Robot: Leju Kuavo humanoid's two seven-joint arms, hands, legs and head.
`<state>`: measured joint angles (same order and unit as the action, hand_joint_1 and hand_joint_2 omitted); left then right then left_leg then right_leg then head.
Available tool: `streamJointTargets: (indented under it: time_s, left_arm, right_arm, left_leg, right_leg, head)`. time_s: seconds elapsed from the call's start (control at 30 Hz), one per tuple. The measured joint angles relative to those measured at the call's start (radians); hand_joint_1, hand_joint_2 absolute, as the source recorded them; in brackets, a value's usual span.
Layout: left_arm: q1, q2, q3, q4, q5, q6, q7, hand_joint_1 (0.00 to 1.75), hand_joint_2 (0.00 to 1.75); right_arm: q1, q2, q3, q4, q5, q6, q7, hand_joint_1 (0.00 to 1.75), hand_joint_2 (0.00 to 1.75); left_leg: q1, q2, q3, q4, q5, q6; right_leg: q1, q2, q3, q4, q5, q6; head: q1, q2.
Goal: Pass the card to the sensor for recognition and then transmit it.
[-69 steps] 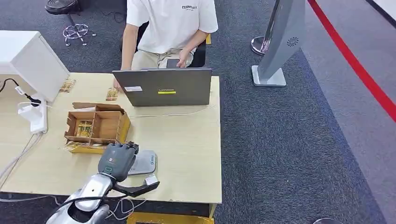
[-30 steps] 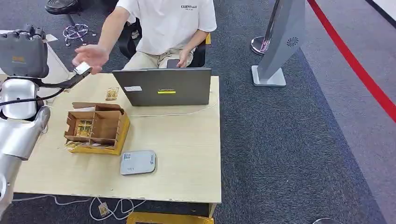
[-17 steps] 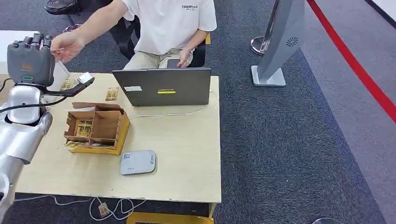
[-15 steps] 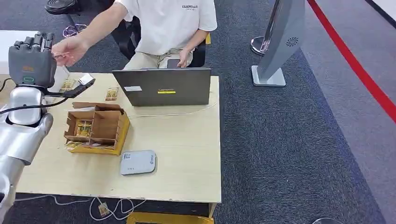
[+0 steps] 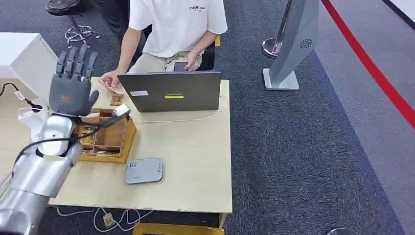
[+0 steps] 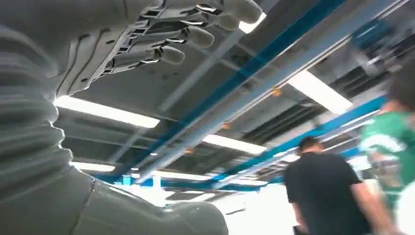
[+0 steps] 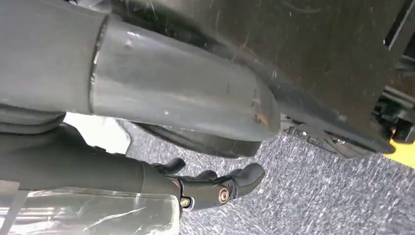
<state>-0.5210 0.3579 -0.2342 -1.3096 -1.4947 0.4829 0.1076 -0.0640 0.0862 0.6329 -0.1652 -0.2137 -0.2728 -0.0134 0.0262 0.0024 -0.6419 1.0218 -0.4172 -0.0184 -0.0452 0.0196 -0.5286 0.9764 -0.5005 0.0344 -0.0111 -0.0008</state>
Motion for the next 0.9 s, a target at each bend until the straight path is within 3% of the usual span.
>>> streamJointTargets:
  time_s: [0.13, 0.27, 0.4, 0.47, 0.9]
  left_arm:
    - [0.239, -0.003, -0.014, -0.263, 0.004, -0.027, 0.047, 0.00, 1.75]
    - [0.364, 0.010, -0.015, -0.377, 0.073, -0.150, 0.061, 0.00, 1.75]
    - [0.405, 0.032, -0.004, -0.398, 0.163, -0.309, 0.060, 0.00, 1.75]
    - [0.412, 0.039, 0.006, -0.398, 0.177, -0.340, 0.063, 0.00, 1.75]
    - [0.402, 0.051, 0.042, -0.363, 0.206, -0.403, 0.088, 0.00, 1.75]
  right_arm:
    - [0.008, 0.000, -0.013, 0.001, -0.021, -0.017, -0.006, 0.00, 0.00]
    - [0.010, 0.000, -0.021, 0.002, -0.032, -0.019, -0.014, 0.00, 0.00]
    - [0.012, 0.000, -0.037, 0.002, -0.053, -0.022, -0.024, 0.00, 0.00]
    - [0.012, 0.000, -0.040, 0.002, -0.059, -0.024, -0.032, 0.00, 0.00]
    - [0.012, 0.000, -0.056, 0.002, -0.056, -0.024, -0.042, 0.00, 0.00]
  left_leg:
    - [0.000, 0.003, 0.000, 0.000, -0.002, 0.001]
    - [0.001, 0.001, 0.000, 0.000, -0.003, 0.000]
    - [0.002, -0.002, 0.000, -0.001, -0.003, 0.000]
    - [0.002, -0.002, 0.000, -0.001, -0.002, -0.001]
    - [0.002, -0.003, 0.000, -0.001, -0.002, 0.000]
  right_leg:
    - [0.000, 0.003, -0.001, -0.001, -0.001, 0.001]
    - [0.001, -0.001, -0.001, 0.000, -0.004, 0.001]
    - [0.002, -0.004, 0.000, 0.000, -0.004, 0.001]
    - [0.002, -0.004, 0.000, 0.000, -0.004, 0.001]
    - [0.001, -0.004, 0.000, 0.000, -0.004, 0.001]
  head:
    - [0.000, 0.000]
    - [-0.001, 0.000]
    - [-0.001, 0.000]
    - [-0.001, 0.000]
    - [-0.001, 0.000]
